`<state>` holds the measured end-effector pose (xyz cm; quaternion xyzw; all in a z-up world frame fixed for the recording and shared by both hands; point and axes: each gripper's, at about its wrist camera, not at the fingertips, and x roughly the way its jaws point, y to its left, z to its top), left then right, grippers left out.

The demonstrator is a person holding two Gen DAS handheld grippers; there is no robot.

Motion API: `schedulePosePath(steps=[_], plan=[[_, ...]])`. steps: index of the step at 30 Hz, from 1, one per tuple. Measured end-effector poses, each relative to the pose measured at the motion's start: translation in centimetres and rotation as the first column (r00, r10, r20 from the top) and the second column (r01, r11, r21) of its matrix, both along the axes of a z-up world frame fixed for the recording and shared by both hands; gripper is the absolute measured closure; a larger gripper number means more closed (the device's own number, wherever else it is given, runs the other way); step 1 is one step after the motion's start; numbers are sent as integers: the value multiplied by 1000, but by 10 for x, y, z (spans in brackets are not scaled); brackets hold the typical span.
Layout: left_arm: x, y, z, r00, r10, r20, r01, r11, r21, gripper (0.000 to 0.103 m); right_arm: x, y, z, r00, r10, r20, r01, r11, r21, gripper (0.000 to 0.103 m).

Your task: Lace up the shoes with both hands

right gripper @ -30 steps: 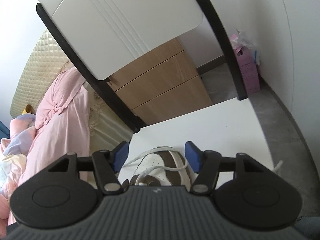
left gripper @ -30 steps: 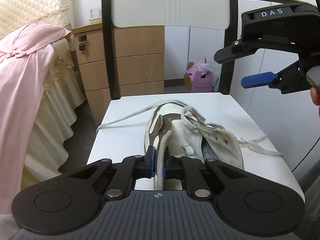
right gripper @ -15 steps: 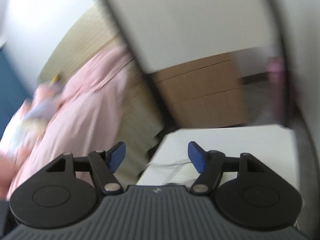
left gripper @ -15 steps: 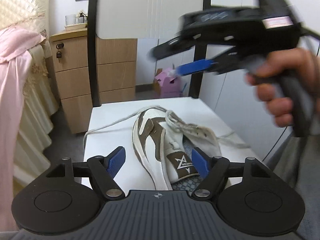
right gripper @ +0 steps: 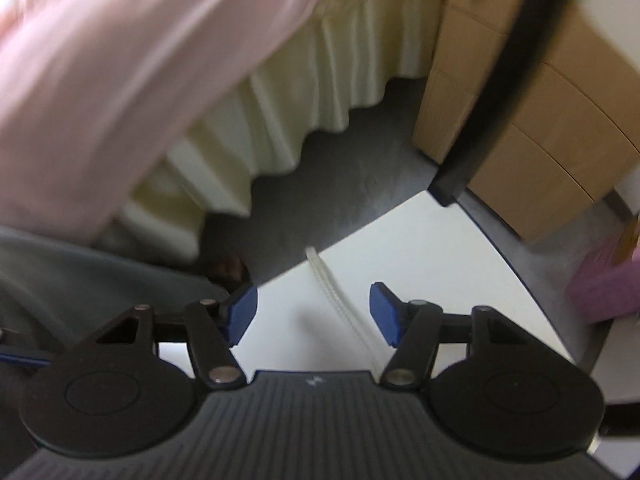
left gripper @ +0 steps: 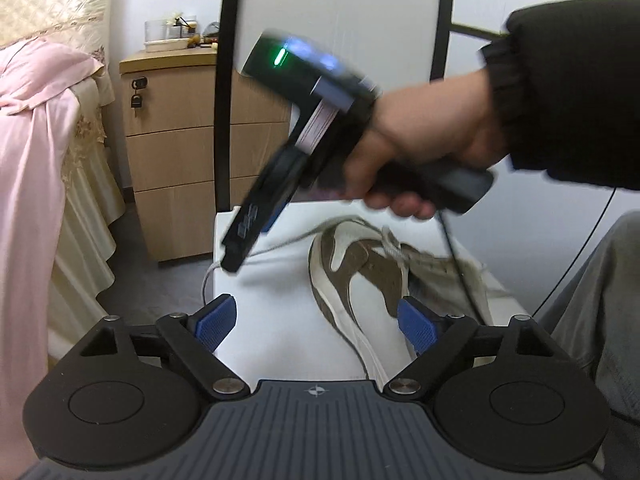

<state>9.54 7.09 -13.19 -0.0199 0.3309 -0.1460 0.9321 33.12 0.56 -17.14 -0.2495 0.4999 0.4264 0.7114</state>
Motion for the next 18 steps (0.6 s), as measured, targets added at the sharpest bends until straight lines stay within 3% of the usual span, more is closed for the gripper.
schedulePosePath(steps=[3,5,7,10,18], plan=[[0,3,1,1000,15,5,-15,1000,7,13,8,2,-17,1000,-14,-4,13,999,-31,63],[0,3,2,1000,19,8,-19,1000,3,12,11,0,-22,999,-35,-14,34,999,-34,87],[0,2,2,1000,24,6,-24,1000,8,12,9,-4,-20,999,-44,-16,43,999,-29,99],[0,-1,1,1000,27,1,-27,999,28,12,5,-16,-2,997,-72,10,71,997,19,100],[-3,-22,0,1000,19,9,-20,997,79,12,-28,-90,77,987,-162,-23,163,964,210,100]])
